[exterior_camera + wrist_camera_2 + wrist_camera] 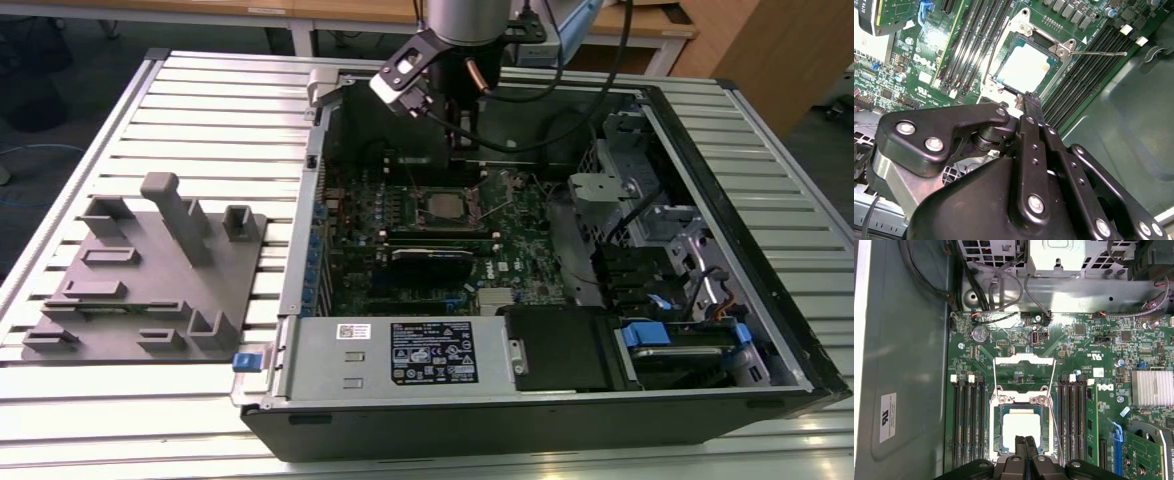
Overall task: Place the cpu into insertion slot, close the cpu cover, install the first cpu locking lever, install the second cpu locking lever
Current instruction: 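Close the cpu cover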
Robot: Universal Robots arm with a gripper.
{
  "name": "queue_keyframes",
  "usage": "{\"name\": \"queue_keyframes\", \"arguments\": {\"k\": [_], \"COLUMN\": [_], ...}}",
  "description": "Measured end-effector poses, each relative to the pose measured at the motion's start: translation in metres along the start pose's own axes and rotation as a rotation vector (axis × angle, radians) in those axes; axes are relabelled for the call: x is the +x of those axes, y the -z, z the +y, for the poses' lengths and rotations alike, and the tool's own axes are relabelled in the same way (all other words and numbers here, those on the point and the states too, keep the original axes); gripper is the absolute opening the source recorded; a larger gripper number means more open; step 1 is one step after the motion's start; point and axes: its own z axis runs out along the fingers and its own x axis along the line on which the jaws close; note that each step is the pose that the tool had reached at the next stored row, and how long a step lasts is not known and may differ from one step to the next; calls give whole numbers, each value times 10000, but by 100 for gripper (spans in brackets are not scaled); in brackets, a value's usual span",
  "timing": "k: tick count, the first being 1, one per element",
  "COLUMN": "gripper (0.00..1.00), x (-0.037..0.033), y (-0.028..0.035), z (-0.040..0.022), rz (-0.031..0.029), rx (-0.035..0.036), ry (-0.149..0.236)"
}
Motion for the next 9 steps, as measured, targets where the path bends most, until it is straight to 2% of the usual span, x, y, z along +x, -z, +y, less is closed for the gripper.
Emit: {"name": "queue_keyframes", "arguments": {"k": [9], "gripper": [10], "x": [0], "y": [-1], "z": [6], "rz": [0], "rx": [0], "ry": [1]}}
